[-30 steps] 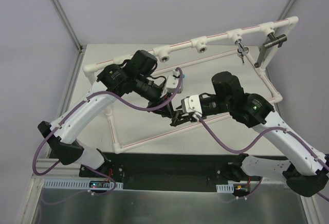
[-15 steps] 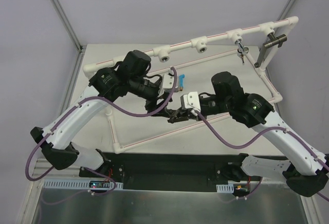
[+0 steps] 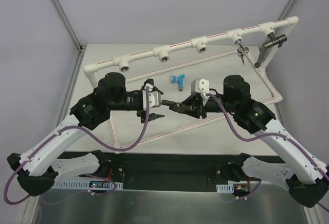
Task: Install the water faucets
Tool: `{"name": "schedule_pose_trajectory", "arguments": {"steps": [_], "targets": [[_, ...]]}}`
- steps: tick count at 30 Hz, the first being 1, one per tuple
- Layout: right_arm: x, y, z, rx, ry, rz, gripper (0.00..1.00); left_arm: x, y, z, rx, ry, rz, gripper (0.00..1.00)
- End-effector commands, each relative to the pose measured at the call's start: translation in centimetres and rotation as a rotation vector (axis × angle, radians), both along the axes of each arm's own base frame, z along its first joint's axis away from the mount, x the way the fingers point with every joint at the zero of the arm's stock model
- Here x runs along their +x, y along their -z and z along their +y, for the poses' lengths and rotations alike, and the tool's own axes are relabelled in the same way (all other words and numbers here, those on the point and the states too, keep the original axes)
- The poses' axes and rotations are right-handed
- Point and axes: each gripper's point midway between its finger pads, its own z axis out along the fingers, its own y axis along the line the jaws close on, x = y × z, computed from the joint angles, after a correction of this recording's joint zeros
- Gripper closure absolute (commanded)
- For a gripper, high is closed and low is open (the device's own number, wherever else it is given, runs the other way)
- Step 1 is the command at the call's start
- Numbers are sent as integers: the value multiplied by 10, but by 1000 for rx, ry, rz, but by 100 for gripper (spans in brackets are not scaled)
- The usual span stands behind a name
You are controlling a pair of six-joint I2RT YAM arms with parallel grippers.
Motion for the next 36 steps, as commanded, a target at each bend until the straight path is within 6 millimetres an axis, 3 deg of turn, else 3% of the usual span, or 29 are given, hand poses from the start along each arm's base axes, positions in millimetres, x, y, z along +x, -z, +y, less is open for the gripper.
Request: {"name": "schedule_pose_trajectory", "arguments": {"steps": [1, 6, 13, 14, 17, 18, 29, 36], "targets": [[-8, -43, 5, 139, -33, -39, 98, 13, -14, -17, -63, 19, -80, 21], [-10, -43, 3, 146, -26, -39, 98, 15, -18, -27, -91, 43, -73, 28], [-9, -43, 1, 158, -3, -34, 98, 8, -23, -39, -125, 109, -26, 63], [-9, -42, 1, 156, -1, -29, 98, 9, -23, -40, -127, 109, -21, 73], [-8, -42, -1, 158, 15, -28, 98, 8, -26, -43, -139, 114, -6, 88], [-7, -41, -1, 156, 22, -20, 98, 7, -28, -43, -145, 116, 2, 99], [-2, -47, -4, 148, 70, -1, 64, 3, -33, -45, -172, 112, 57, 100], [-6, -55, -6, 159, 48, -49, 60, 2, -31, -46, -170, 116, 78, 100]]}}
